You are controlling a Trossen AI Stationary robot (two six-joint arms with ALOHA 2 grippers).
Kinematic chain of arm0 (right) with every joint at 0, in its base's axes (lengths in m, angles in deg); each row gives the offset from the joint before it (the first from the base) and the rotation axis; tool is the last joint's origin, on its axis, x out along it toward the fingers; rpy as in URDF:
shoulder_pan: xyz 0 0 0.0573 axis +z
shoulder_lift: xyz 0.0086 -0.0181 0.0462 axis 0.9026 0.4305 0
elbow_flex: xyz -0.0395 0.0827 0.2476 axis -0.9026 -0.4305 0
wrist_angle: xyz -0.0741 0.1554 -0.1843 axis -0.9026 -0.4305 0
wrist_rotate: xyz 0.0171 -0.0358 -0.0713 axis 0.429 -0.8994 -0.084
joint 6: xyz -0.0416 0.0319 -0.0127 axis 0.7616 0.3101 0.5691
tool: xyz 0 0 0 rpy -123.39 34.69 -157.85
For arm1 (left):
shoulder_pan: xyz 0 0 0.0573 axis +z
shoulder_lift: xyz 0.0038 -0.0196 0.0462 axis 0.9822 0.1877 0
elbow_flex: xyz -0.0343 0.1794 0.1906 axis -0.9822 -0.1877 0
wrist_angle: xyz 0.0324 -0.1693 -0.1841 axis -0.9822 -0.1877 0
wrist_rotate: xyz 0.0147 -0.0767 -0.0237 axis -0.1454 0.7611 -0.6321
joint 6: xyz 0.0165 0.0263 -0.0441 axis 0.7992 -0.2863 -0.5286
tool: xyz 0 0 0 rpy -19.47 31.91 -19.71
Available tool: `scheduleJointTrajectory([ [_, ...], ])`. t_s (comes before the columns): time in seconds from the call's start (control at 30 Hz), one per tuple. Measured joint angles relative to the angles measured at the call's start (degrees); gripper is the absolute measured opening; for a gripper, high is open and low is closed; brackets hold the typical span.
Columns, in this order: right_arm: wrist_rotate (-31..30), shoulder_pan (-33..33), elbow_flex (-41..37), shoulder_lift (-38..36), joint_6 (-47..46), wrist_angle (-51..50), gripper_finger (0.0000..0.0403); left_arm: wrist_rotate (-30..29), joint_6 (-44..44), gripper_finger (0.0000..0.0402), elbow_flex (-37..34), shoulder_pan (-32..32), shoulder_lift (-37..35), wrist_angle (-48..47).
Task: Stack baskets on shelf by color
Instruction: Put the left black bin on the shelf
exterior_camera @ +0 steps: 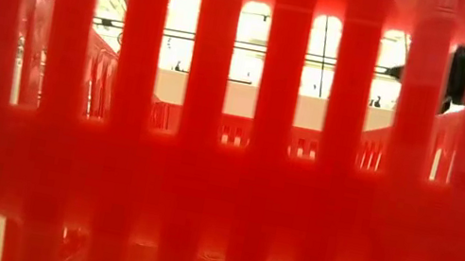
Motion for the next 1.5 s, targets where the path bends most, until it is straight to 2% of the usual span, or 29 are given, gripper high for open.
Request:
scheduleJointTrajectory([
  [0.13, -6.83, -0.02, 0.02, 1.86, 10.27, 3.67, 0.0027, -5.23, 4.37, 0.0106, 0.02, 0.01, 0.08, -0.47],
  [0.27, -16.17, -0.02, 0.02, 2.64, 26.59, 16.41, 0.0042, -5.35, 4.80, 0.0106, 0.02, 0.34, 0.22, 0.78],
  [0.37, -22.25, -0.06, 0.00, 2.76, 33.33, 25.80, 0.0047, -6.03, 7.91, 0.0106, 0.04, 1.62, 0.35, 4.10],
  [0.43, -22.99, -0.04, 0.02, 2.76, 32.82, 27.98, 0.0047, -4.84, 8.65, 0.0106, 0.04, 2.14, 0.37, 5.69],
  [0.5, -22.82, -0.04, 0.09, 2.80, 28.36, 27.32, 0.0047, -3.53, 8.65, 0.0106, 0.04, 2.41, 0.37, 5.64],
  [0.63, -22.89, -0.04, 0.11, 3.23, 18.88, 20.38, 0.0048, -3.42, 10.57, 0.0106, 0.04, 2.40, 0.39, 5.05],
  [0.7, -23.78, -0.04, 0.11, 3.44, 17.14, 17.31, 0.0048, -4.01, 12.76, 0.0106, 0.04, 2.47, 0.39, 3.44],
  [0.8, -25.81, -0.04, 0.32, 3.86, 15.19, 17.91, 0.0048, -6.14, 15.74, 0.0106, 0.07, 2.54, 0.39, -3.17],
  [0.9, -25.77, -0.04, 1.80, 4.40, 17.96, 19.33, 0.0048, -9.67, 10.24, 0.0106, 0.07, 2.72, 0.40, -9.93],
  [1.03, -23.18, -0.04, 3.06, 6.38, 17.98, 19.25, 0.0048, -9.38, 1.00, 0.0106, 0.65, 2.93, 0.41, -17.45],
  [1.17, -19.71, -0.03, 3.21, 9.23, 14.70, 19.83, 0.0048, -8.80, -10.37, 0.0109, 5.96, 3.51, 2.50, -30.65],
  [1.3, -18.78, 0.00, 3.23, 11.84, 11.94, 19.68, 0.0049, -4.60, -19.59, 0.0134, 12.91, 6.26, 9.69, -38.80],
  [1.5, -17.50, 0.00, 3.34, 13.70, 11.28, 20.94, 0.0069, 3.23, -30.36, 0.0194, 25.40, 11.96, 27.53, -55.08],
])
